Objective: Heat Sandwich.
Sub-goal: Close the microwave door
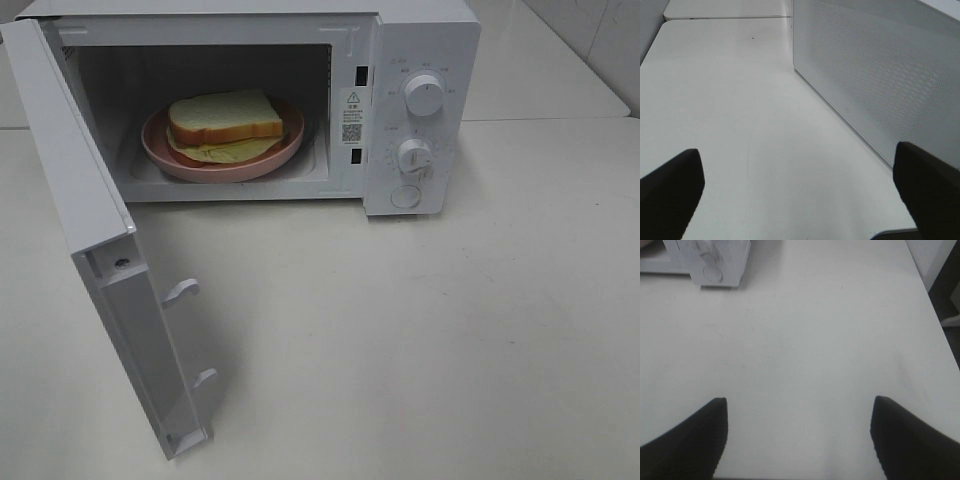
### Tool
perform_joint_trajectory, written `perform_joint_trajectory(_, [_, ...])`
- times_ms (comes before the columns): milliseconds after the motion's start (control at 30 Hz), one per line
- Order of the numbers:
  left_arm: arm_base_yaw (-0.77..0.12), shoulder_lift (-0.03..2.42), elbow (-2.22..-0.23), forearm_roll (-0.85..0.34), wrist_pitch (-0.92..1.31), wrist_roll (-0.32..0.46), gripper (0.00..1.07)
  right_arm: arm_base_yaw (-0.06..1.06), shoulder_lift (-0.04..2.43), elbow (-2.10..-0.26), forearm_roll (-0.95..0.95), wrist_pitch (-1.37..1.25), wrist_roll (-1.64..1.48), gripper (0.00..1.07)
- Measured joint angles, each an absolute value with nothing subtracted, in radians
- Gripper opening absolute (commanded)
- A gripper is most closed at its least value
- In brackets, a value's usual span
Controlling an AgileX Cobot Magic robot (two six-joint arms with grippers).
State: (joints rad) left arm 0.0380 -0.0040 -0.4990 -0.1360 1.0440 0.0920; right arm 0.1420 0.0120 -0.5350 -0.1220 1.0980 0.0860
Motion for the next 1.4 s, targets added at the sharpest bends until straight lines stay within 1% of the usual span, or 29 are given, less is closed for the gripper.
perform_joint_trajectory(233, [0.038, -0.004, -0.499, -0.136, 1.044, 0.092, 0.97, 0.091, -0.003, -0.507, -0.115, 1.049, 0.075, 0.76])
perform_joint_trajectory(1400, [0.038, -0.004, -0.499, -0.136, 1.044, 0.092, 0.97, 0.09, -0.003, -0.507, -0.114, 1.045, 0.071, 0.76])
